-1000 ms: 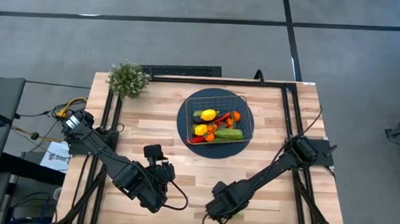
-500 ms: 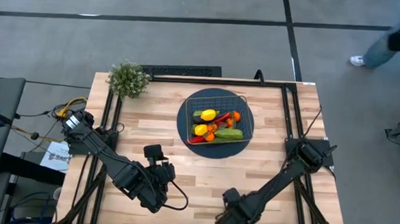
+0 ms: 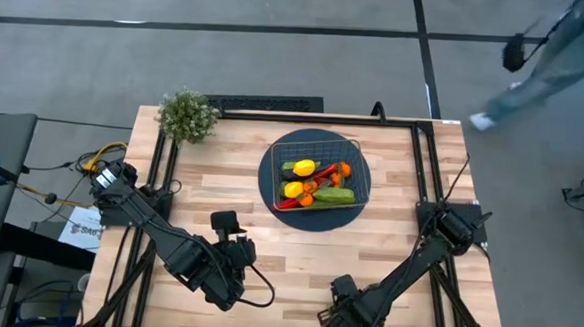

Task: Build produce basket
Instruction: Put the green lime into the wire basket

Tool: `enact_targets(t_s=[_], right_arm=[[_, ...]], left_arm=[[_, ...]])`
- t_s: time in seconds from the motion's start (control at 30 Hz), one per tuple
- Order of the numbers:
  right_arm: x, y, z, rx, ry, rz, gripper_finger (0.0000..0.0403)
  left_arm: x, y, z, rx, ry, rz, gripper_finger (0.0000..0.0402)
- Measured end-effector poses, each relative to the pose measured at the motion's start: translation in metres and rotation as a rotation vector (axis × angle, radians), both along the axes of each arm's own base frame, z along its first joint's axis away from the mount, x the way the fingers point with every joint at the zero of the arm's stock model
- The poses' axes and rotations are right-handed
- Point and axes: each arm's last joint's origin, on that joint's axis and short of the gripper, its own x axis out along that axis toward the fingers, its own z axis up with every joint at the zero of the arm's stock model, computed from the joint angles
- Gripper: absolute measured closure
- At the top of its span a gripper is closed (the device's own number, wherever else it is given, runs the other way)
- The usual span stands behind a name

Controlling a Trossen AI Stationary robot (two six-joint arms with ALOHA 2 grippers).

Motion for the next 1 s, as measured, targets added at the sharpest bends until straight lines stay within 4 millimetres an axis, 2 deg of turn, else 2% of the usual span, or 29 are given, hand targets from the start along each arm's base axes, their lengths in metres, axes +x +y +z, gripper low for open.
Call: enact_targets(t_s=[0.5,1.0], right_arm=[[0.013,-0.004,0.0,0.0,-0.095,0.337,0.0192],[0.016,0.002,-0.003,0.005,-0.163,0.436,0.0163]], left_arm=[[0.0,0.0,0.0,-0.005,-0.017,0.026,0.0088],[0.0,0.0,0.0,-0.051,-0.026,0.076,0.0088]])
